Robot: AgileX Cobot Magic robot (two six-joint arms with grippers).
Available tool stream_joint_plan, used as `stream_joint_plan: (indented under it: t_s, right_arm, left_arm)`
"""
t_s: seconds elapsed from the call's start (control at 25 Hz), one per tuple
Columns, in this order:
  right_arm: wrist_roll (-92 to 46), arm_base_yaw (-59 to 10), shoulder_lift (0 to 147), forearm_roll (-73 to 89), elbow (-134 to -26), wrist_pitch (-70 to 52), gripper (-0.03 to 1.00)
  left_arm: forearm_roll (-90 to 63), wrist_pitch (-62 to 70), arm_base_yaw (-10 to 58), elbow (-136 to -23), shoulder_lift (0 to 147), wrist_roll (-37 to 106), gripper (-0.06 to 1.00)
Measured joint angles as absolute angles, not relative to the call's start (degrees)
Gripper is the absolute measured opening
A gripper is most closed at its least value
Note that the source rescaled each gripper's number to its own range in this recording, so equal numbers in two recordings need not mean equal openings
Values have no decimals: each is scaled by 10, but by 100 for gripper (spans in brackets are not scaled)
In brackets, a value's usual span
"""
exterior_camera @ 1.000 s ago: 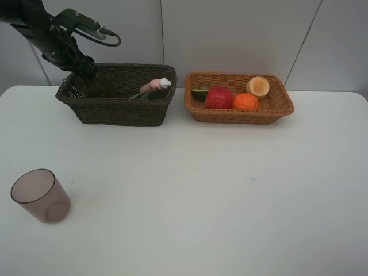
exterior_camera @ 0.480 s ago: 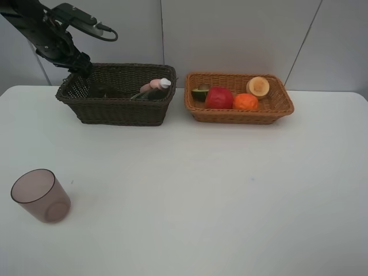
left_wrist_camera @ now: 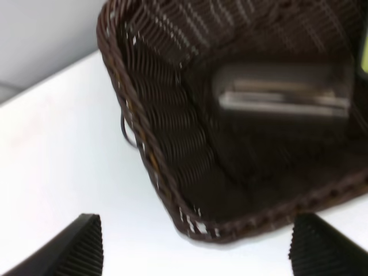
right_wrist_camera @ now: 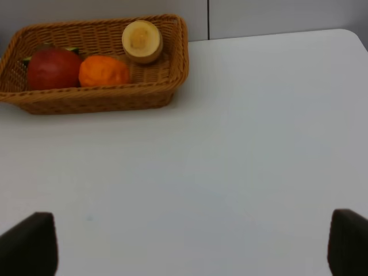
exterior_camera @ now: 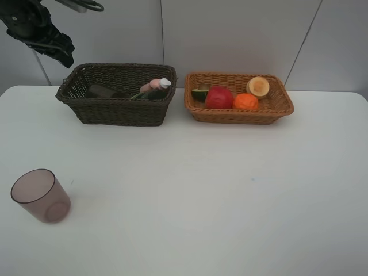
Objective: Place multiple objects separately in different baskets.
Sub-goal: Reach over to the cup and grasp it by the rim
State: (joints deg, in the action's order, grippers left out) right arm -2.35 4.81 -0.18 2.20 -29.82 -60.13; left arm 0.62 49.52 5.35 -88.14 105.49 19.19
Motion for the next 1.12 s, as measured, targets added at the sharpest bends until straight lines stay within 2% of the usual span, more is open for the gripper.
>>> stream_joint_plan:
  t_s: [0.24, 0.76, 1.12]
  right_arm:
    - [-23, 48, -2, 22, -298, -601, 98]
    - [-23, 48, -2, 22, -298, -601, 98]
    - [-23, 48, -2, 22, -298, -601, 98]
  left_arm:
    - [-20, 546, 54, -833, 987, 184, 90]
    - [-66, 534, 54, -569, 764, 184, 90]
    - [-69, 568, 54, -465, 674, 169, 90]
